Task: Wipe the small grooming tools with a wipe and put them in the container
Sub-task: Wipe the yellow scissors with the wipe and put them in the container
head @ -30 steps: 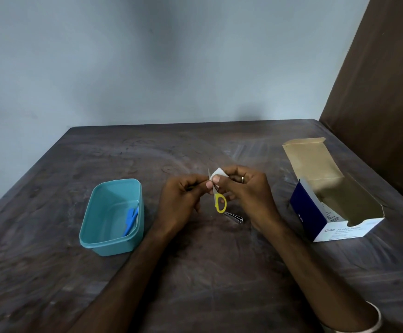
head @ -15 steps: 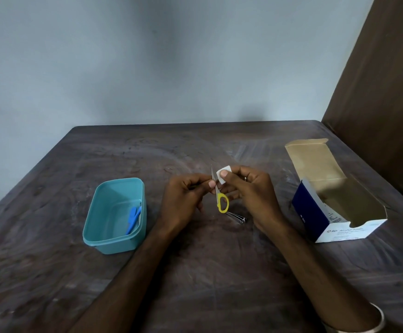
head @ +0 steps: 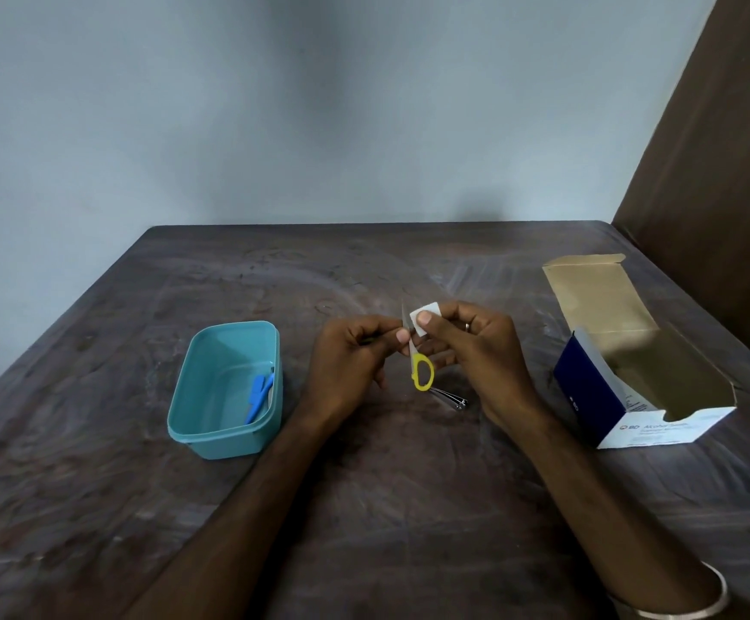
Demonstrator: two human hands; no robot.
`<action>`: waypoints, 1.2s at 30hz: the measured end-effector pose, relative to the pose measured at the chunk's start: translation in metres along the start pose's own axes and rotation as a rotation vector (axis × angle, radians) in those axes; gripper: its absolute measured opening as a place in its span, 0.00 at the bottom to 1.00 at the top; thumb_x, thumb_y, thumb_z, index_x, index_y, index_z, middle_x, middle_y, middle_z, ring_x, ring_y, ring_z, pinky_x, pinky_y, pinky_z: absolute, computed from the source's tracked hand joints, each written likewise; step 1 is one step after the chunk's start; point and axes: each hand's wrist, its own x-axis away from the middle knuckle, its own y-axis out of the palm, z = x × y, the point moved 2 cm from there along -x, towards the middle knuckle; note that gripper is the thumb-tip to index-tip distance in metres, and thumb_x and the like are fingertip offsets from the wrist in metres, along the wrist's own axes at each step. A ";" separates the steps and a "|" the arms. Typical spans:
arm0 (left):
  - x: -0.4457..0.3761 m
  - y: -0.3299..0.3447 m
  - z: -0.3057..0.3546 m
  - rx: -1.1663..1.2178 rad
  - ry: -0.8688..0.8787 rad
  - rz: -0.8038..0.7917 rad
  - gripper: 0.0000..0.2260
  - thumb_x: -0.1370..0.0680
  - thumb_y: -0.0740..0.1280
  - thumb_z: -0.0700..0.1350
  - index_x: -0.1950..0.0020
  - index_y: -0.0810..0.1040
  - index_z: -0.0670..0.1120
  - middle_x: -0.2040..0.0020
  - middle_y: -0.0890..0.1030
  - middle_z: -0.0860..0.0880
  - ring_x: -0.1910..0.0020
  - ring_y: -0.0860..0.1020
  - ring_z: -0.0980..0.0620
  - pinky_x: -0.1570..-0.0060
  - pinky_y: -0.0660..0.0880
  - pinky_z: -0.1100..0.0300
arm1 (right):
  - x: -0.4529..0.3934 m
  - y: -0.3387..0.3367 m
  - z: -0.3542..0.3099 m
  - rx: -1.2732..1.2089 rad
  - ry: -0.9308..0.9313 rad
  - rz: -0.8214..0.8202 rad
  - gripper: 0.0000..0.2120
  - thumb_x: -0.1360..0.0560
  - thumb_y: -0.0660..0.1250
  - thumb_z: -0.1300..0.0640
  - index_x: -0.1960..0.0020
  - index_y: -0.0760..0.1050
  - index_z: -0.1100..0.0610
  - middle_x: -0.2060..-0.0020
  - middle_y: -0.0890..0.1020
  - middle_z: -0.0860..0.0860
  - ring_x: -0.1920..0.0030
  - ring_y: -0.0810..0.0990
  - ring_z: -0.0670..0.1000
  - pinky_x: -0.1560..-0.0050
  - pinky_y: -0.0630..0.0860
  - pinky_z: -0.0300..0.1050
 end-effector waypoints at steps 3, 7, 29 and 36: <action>0.000 0.000 -0.002 -0.003 0.002 0.004 0.06 0.23 0.69 0.37 0.58 0.85 0.42 0.66 0.84 0.51 0.77 0.72 0.53 0.74 0.73 0.56 | 0.001 0.000 -0.001 0.018 -0.013 -0.040 0.04 0.28 0.75 0.63 0.54 0.83 0.62 0.63 0.86 0.59 0.64 0.85 0.56 0.63 0.81 0.49; 0.000 -0.001 -0.003 0.007 0.002 0.016 0.06 0.23 0.69 0.37 0.57 0.85 0.39 0.66 0.84 0.49 0.77 0.72 0.50 0.74 0.73 0.53 | 0.002 0.000 -0.001 0.008 -0.007 -0.019 0.03 0.24 0.71 0.61 0.53 0.83 0.60 0.64 0.86 0.57 0.66 0.85 0.52 0.64 0.80 0.47; 0.002 0.001 0.001 0.182 -0.060 0.046 0.10 0.28 0.74 0.33 0.48 0.82 0.43 0.62 0.81 0.40 0.70 0.75 0.50 0.72 0.75 0.57 | 0.003 -0.002 -0.007 -0.050 0.042 0.051 0.03 0.24 0.71 0.62 0.52 0.82 0.61 0.63 0.87 0.56 0.67 0.85 0.53 0.68 0.80 0.43; 0.005 0.001 0.002 -0.527 0.541 0.041 0.15 0.26 0.73 0.38 0.40 0.82 0.47 0.48 0.82 0.50 0.54 0.80 0.51 0.57 0.78 0.54 | 0.003 -0.003 -0.007 -0.169 0.167 -0.002 0.03 0.24 0.70 0.61 0.55 0.81 0.62 0.64 0.86 0.57 0.66 0.86 0.54 0.66 0.82 0.46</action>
